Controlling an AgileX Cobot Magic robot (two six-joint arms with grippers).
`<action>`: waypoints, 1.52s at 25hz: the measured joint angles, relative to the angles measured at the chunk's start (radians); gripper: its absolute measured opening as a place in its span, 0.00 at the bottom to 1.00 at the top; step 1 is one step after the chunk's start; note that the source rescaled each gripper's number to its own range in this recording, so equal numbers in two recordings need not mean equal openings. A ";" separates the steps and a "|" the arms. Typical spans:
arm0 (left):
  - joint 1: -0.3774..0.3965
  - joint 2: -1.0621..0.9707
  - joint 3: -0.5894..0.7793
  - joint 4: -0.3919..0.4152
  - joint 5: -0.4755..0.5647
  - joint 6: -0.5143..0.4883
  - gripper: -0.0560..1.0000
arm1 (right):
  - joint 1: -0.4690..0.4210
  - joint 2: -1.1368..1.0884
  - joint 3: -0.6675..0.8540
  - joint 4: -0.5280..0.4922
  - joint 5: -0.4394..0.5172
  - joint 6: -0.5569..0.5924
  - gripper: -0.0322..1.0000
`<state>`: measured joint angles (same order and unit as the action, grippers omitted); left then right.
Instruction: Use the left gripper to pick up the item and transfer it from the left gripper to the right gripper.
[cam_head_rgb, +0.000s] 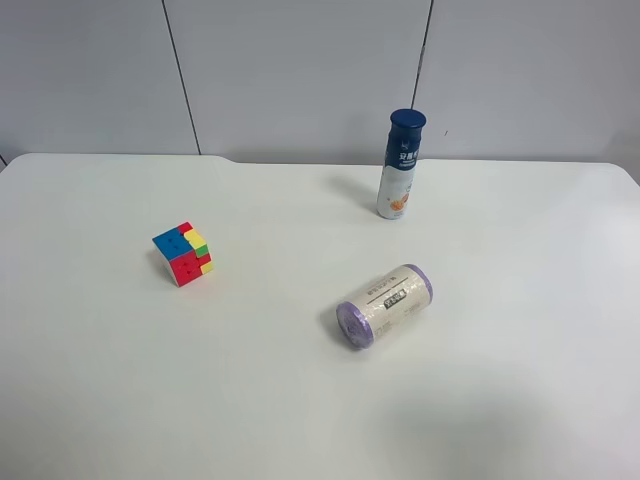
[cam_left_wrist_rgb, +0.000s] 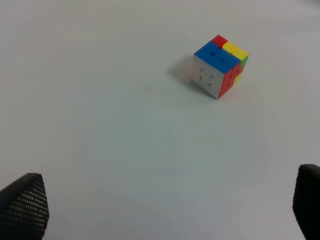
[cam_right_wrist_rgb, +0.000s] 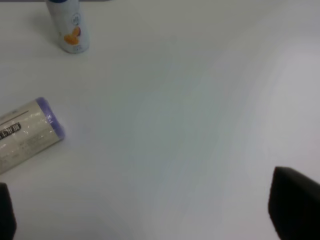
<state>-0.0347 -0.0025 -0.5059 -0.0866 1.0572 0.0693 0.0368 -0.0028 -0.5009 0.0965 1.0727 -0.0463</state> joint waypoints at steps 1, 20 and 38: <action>0.000 0.000 0.000 0.000 0.000 0.000 0.98 | 0.000 0.000 0.000 0.000 0.000 0.000 1.00; 0.000 0.005 0.000 -0.001 0.001 0.000 0.97 | 0.000 0.000 0.000 0.000 0.000 0.000 1.00; -0.273 0.821 -0.324 -0.026 -0.070 0.402 0.96 | 0.000 0.000 0.000 0.000 0.000 0.000 1.00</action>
<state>-0.3075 0.8182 -0.8295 -0.1128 0.9867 0.4710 0.0368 -0.0028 -0.5009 0.0965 1.0727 -0.0463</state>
